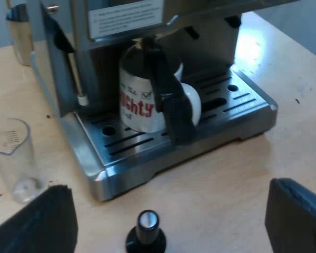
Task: Remove mug from coffee machine
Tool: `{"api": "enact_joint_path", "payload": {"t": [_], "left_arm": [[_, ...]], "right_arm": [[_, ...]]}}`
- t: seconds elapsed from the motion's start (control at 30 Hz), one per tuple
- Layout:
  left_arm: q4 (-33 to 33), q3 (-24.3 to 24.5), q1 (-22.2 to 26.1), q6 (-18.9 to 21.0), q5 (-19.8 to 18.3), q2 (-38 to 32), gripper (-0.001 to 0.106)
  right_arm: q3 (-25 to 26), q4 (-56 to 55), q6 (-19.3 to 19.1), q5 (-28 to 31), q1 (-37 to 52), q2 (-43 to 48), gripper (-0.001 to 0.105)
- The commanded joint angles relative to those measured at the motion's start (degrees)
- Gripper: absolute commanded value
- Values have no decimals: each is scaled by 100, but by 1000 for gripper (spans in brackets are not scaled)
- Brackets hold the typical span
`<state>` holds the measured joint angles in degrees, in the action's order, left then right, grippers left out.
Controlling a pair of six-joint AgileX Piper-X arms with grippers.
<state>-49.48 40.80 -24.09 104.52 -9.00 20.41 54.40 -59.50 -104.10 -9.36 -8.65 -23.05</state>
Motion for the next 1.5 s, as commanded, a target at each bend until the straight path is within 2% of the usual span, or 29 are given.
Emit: {"api": "enact_joint_path", "payload": {"t": [0.03,0.37,0.57,0.87,1.03,1.23,1.5], "left_arm": [[201,42,-193,57,-64,176,79],[227,42,-217,57,-93,357,79],[227,42,-217,57,-93,357,79],[227,42,-217,57,-93,357,79],[227,42,-217,57,-93,357,79],[227,42,-217,57,-93,357,79],[227,42,-217,57,-93,357,79]], "right_arm": [[223,14,-69,-119,-303,-253,62],[297,45,-69,-103,-1367,-828,62],[297,106,-69,283,-2120,-1200,62],[297,106,-49,308,-2856,-1710,62],[297,336,410,340,-3262,-2123,62],[297,883,443,803,-3661,-2601,62],[297,1742,969,1318,-4013,-3351,62]]}}
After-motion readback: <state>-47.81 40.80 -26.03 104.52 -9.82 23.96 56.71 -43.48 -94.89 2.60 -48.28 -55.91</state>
